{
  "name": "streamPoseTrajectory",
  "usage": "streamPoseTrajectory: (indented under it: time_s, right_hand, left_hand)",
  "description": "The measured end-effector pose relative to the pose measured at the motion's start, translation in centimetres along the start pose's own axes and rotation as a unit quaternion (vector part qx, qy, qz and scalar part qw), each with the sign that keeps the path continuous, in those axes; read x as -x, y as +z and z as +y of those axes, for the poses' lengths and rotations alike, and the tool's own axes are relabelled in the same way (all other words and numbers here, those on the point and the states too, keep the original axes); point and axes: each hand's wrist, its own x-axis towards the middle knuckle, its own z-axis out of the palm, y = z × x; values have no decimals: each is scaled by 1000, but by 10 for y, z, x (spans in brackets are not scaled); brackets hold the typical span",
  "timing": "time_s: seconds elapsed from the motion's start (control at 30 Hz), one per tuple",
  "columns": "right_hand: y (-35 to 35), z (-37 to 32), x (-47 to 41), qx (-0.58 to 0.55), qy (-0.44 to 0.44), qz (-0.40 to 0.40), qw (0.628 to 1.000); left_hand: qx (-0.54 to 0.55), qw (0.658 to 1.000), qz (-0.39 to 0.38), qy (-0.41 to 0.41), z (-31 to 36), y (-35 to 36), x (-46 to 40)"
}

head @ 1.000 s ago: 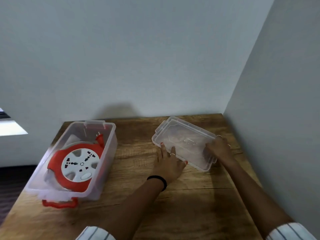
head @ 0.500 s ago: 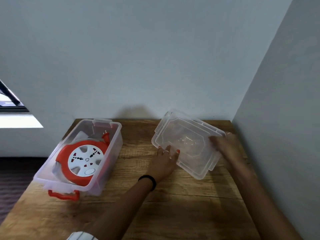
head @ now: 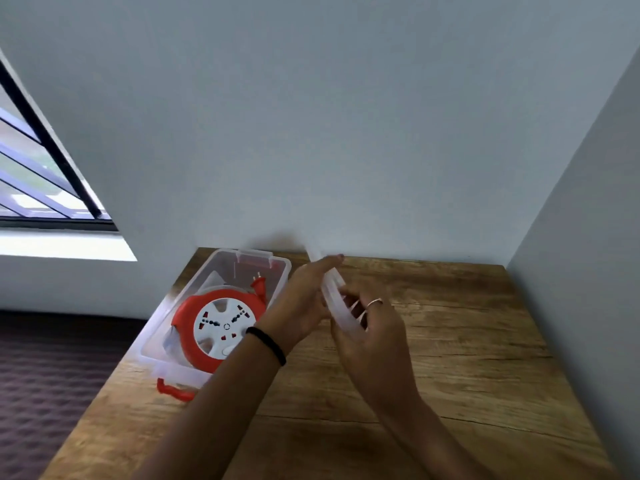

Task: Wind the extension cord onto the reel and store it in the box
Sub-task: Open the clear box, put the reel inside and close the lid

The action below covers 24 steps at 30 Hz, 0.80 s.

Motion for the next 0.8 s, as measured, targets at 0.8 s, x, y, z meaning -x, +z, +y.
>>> streamPoseTrajectory:
  time_s: [0.8]
  right_hand:
    - [115,-45,23,-141,284,-43,947]
  left_hand:
    - [-223,957,92,162,42,-188,57]
